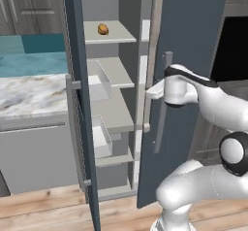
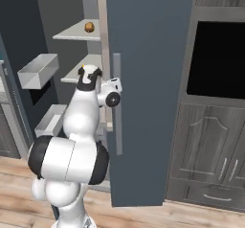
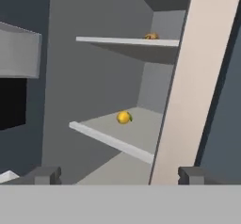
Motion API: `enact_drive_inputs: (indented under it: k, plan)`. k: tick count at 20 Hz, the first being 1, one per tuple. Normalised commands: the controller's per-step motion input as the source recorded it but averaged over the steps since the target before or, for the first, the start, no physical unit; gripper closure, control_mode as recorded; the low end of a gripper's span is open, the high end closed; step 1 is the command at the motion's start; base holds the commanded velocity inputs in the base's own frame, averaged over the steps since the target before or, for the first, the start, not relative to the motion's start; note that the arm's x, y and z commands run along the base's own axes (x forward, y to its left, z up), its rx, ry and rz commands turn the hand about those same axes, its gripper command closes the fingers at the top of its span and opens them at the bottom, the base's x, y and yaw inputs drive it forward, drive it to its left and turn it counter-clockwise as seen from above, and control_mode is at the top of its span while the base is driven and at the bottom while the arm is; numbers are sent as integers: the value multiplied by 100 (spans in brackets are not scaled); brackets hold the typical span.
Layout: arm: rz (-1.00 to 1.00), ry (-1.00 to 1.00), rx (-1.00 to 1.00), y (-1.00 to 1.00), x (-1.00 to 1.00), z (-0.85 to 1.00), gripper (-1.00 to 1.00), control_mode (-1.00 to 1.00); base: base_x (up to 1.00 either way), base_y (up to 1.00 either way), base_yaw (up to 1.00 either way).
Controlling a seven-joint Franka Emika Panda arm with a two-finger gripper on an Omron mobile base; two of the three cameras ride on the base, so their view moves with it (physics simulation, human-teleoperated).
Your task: There's a chicken drumstick in the fridge that needs to be moved to the freezer for freezing. Pick up the chicken drumstick from the fridge, place it on any shelf in the freezer, and close the fridge and freezer doors when done.
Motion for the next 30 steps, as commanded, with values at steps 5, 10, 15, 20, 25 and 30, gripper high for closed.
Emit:
enact_drive_inputs:
  k: [5,10,15,20,25,30]
  plan:
    - [4,0,16,-43,100,6,-100,-100,0,0,0]
    - [7,0,17,-55,85,1,-100,-100,0,0,0]
    - [7,0,15,-50,88,0,-100,-100,0,0,0]
    - [5,0,11,-32,72,10,-100,-100,0,0,0]
    - [0,-9,7,0,-19,40,-100,-100,0,0,0]
    - [0,-17,9,-2,-63,39,-100,-100,0,0,0]
